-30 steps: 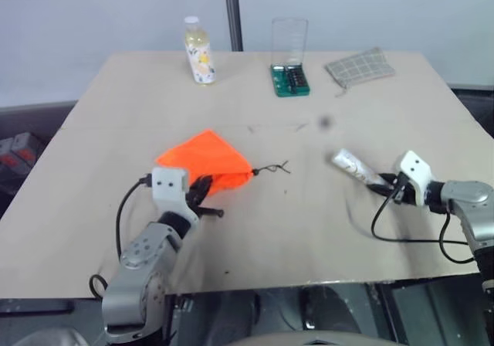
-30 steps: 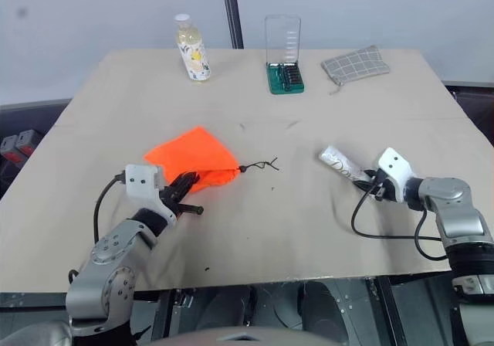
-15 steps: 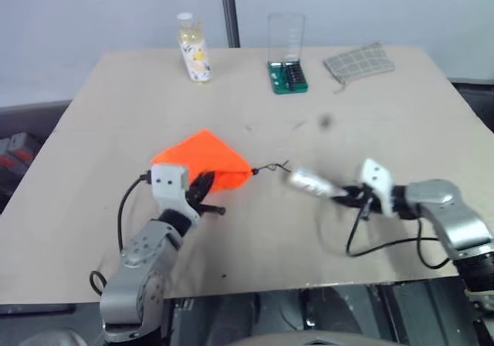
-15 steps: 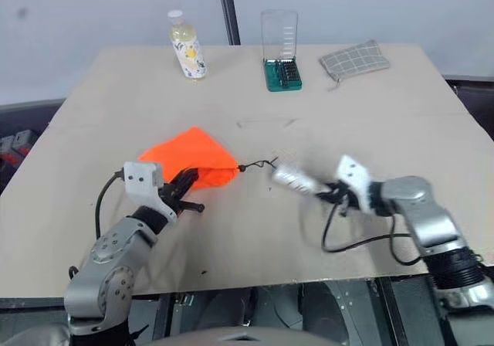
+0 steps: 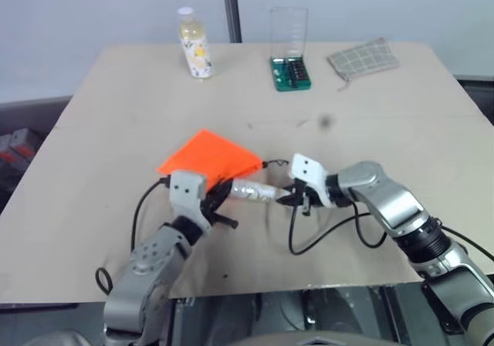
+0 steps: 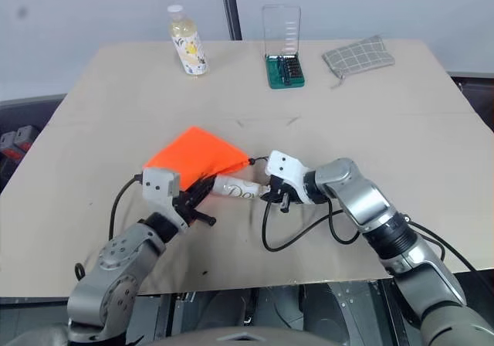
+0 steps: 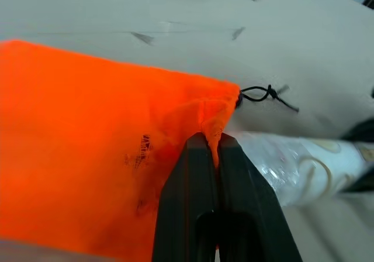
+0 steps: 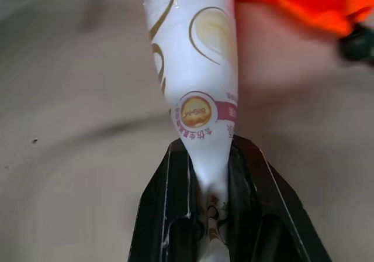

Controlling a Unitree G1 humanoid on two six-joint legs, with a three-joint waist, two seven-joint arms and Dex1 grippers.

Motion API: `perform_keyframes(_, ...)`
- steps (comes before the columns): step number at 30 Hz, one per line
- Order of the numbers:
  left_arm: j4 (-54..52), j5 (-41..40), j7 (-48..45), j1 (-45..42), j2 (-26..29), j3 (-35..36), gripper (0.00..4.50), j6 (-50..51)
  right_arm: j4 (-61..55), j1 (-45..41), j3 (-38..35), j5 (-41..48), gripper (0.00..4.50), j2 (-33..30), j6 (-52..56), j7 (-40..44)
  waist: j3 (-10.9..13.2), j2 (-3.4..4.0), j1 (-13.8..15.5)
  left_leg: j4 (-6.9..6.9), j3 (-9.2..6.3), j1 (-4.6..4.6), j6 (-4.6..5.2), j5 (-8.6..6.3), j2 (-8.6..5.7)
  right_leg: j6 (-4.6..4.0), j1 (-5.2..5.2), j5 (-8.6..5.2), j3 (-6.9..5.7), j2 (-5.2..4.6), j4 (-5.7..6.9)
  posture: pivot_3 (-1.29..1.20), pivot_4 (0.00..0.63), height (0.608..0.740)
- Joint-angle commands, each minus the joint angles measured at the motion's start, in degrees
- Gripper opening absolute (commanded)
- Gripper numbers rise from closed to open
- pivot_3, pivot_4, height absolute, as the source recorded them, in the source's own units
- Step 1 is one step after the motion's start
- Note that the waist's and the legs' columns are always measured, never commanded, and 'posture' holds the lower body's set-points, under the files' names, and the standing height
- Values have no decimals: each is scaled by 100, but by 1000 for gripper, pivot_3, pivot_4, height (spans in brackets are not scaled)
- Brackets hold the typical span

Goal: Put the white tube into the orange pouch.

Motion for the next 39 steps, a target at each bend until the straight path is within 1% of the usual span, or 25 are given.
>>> perform_keyframes(1, -381, -60, -250, 148, 98, -437, 0, -172, 185, -187, -142, -28, 391, 196, 239, -357, 1, 3, 3, 0, 0, 3, 0, 0, 0, -2, 0, 1, 1, 1, 1, 0, 150, 740)
perform_keyframes(8, -320, 84, -359, 237, 349, -637, 0, -416, 307, -349, -263, -33, 391, 199, 583, -485, 5, 10, 10, 3, -4, 10, -2, 3, 2, -5, 1, 3, -4, 8, 13, 0, 150, 740)
perform_keyframes(13, -289, 226, -461, 175, 454, -865, 0, -594, 467, -483, -280, -38, 391, 443, 916, -830, 8, 14, -3, 4, 0, 3, -3, 3, 0, -6, -2, 4, 0, 7, 13, 0, 150, 740)
perform_keyframes(16, -313, 213, -511, 90, 510, -929, 0, -624, 481, -580, -180, -98, 391, 538, 906, -934, 9, 16, -5, -6, 0, 5, -3, 4, 3, -7, -4, 4, 1, 9, 13, 0, 150, 740)
perform_keyframes(18, -265, 238, -523, 24, 532, -969, 0, -656, 341, -656, -7, -90, 391, 565, 854, -838, 12, 20, -6, -6, -1, 5, -3, 4, 3, -7, -4, 4, 1, 10, 13, 0, 150, 740)
perform_keyframes(20, -196, 312, -466, -54, 537, -948, 0, -702, 150, -660, 193, -95, 391, 423, 796, -647, 13, 23, -8, -6, 1, 5, -3, 4, 2, -7, -4, 4, 2, 9, 13, 0, 150, 740)
perform_keyframes(23, -115, 339, -360, -159, 509, -767, 0, -730, -71, -604, 518, -282, 391, -69, 513, -357, 20, 34, 3, -6, 0, 2, -3, 4, -1, -6, -5, 4, 0, 8, 11, 0, 150, 740)
perform_keyframes(28, -146, 282, -380, -112, 539, -698, 0, -709, -60, -652, 746, -615, 391, -766, -92, -35, 22, 37, 19, -10, -1, -8, -4, 4, -7, -4, -9, 4, -4, 2, -4, 0, 150, 740)
perform_keyframes(29, -153, 284, -389, -91, 543, -697, 0, -723, -49, -678, 741, -625, 391, -816, -140, 2, 22, 37, 20, -10, -1, -9, -4, 4, -9, -4, -9, 4, -4, -2, -6, 0, 150, 740)
perform_keyframes(34, -170, 341, -449, -77, 559, -812, 0, -801, -167, -804, 736, -605, 391, -665, -163, 66, 23, 37, 12, -11, -3, -9, -3, 4, -5, -4, -9, 3, -6, 1, -6, 0, 150, 740)
perform_keyframes(39, -176, 272, -641, -94, 631, -945, 0, -855, -168, -985, 683, -579, 391, -120, 50, -60, 25, 40, -21, -11, -1, -8, -3, 4, -1, -4, -11, 4, -3, 6, -5, 0, 150, 740)
